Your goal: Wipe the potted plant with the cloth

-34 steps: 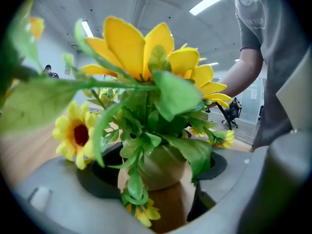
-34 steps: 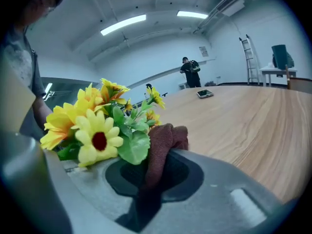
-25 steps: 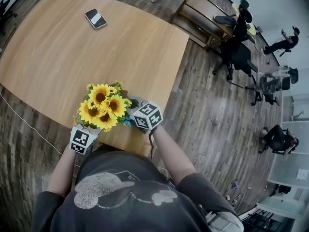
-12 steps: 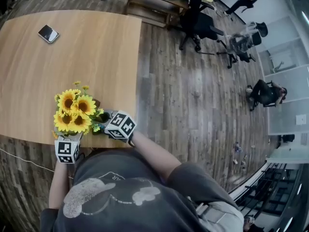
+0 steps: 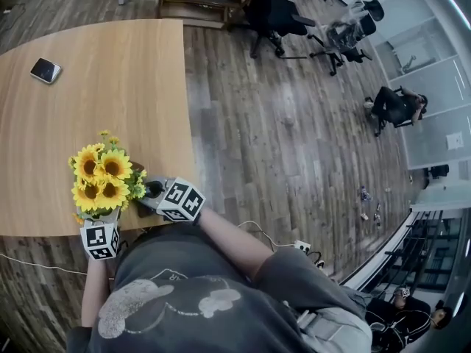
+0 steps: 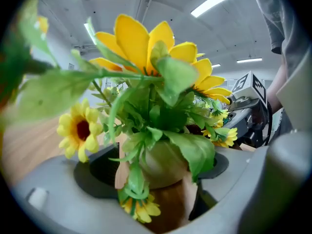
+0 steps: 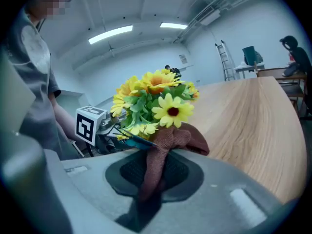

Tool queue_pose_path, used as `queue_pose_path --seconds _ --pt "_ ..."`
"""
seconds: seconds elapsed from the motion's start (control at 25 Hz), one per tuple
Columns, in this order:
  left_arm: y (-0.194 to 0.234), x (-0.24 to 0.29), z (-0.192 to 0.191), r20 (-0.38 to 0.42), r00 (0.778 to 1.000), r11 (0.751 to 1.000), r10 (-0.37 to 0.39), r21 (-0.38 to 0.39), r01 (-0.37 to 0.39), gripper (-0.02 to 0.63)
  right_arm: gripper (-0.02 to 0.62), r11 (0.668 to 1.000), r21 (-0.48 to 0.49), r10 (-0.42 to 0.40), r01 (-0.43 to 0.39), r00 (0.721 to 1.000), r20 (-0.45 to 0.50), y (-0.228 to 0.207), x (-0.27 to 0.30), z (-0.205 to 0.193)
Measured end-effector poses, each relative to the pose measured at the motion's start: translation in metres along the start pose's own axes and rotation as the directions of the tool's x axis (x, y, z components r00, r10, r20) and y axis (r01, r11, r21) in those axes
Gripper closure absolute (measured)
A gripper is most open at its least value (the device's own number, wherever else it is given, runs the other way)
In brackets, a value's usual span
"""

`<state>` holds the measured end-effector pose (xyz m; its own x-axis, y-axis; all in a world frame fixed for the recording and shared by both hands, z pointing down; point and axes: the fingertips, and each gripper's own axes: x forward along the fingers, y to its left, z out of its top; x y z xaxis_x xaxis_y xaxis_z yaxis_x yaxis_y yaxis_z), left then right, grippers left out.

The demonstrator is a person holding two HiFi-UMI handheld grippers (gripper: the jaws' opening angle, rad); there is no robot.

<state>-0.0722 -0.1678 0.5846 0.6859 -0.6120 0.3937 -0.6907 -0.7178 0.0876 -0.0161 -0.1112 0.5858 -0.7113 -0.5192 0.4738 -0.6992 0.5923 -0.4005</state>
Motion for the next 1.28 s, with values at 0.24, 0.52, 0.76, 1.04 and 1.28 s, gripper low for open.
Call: queue_pose_path --seconds 0.24,0.52,0.76,1.04,1.28 --pt "0.002 -0.016 0.010 0.029 0.999 0.999 0.040 -0.016 -0.040 0.114 0.546 0.993 0.076 -0.097 0.095 0.995 0.034 -0.023 -0.017 0.006" --pt "0.010 -0.052 -0.007 0.013 0.995 0.994 0.100 -0.050 -0.099 0.114 0.545 0.981 0.094 -0.174 0.169 0.983 0.056 -0.046 -0.033 0.014" --pt "0.014 -0.065 -0.010 0.022 0.983 0.980 0.182 -0.090 -0.180 0.114 0.545 0.979 0.029 -0.201 0.200 0.978 0.058 -0.065 -0.047 0.020" --pt "-0.009 -0.080 -0.004 0.038 0.957 0.954 0.288 -0.098 -0.283 0.115 0.545 0.978 0.015 -0.206 0.206 0.970 0.132 -0.067 -0.080 0.019" --pt "-0.059 -0.106 0.004 0.083 0.926 0.928 0.368 -0.101 -0.360 0.137 0.545 0.986 -0.002 -0.163 0.166 0.974 0.158 -0.048 -0.123 0.000"
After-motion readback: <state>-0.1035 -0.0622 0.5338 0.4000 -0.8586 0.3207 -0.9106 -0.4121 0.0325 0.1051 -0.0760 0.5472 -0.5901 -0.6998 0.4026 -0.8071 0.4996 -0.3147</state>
